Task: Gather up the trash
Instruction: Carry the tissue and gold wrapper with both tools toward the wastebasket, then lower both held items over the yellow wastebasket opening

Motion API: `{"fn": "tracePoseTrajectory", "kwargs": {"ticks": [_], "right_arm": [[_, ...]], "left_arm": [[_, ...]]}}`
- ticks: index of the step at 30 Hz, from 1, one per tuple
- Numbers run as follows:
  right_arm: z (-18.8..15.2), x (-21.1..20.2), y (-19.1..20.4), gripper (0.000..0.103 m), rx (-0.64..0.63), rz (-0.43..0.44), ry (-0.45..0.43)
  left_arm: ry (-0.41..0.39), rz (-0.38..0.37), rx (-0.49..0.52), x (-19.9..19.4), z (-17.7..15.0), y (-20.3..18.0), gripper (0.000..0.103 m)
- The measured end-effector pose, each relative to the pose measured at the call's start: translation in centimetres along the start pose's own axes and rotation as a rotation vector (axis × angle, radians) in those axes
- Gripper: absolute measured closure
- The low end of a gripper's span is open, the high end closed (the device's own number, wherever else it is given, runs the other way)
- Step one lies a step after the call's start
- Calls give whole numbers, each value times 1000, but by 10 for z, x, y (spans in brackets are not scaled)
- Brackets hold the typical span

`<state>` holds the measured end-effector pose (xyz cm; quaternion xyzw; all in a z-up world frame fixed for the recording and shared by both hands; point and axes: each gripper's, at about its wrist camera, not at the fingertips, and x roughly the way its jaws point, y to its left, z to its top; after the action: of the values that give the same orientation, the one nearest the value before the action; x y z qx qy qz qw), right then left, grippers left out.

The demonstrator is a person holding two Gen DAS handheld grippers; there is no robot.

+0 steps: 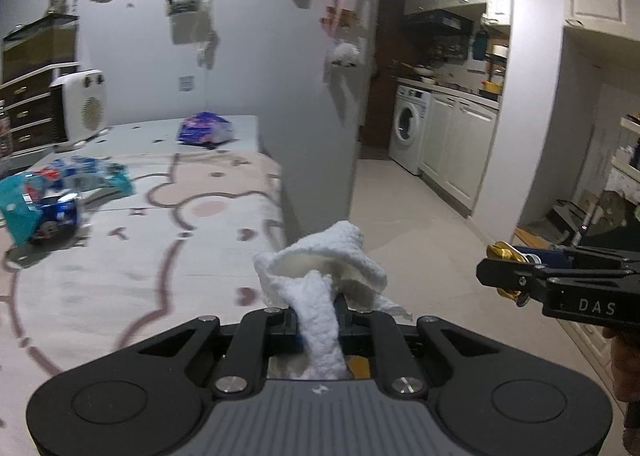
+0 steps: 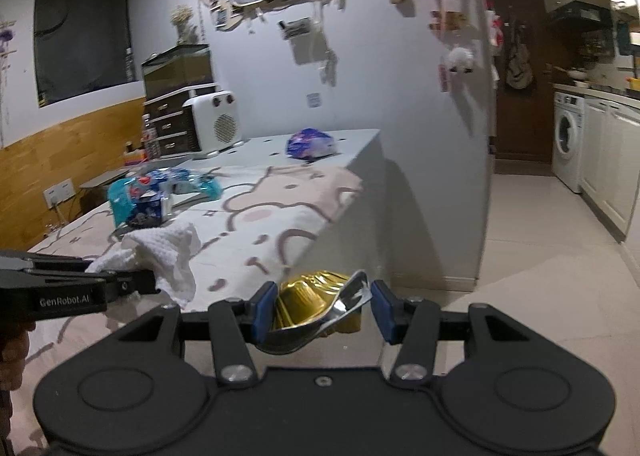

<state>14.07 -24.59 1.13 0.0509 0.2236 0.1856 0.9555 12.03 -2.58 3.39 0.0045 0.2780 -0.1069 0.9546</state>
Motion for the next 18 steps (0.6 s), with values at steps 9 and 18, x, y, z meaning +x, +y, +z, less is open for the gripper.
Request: {"fn": "tracePoseTrajectory", "kwargs": {"ticks": [9, 18], "right_arm": [[-19, -22, -60, 51, 51, -74, 1], [-49, -27, -129, 51, 135, -145, 38]], "left_arm": [[43, -83, 22, 37, -3, -67, 90], [120, -152, 31, 93, -16, -130, 90]]}}
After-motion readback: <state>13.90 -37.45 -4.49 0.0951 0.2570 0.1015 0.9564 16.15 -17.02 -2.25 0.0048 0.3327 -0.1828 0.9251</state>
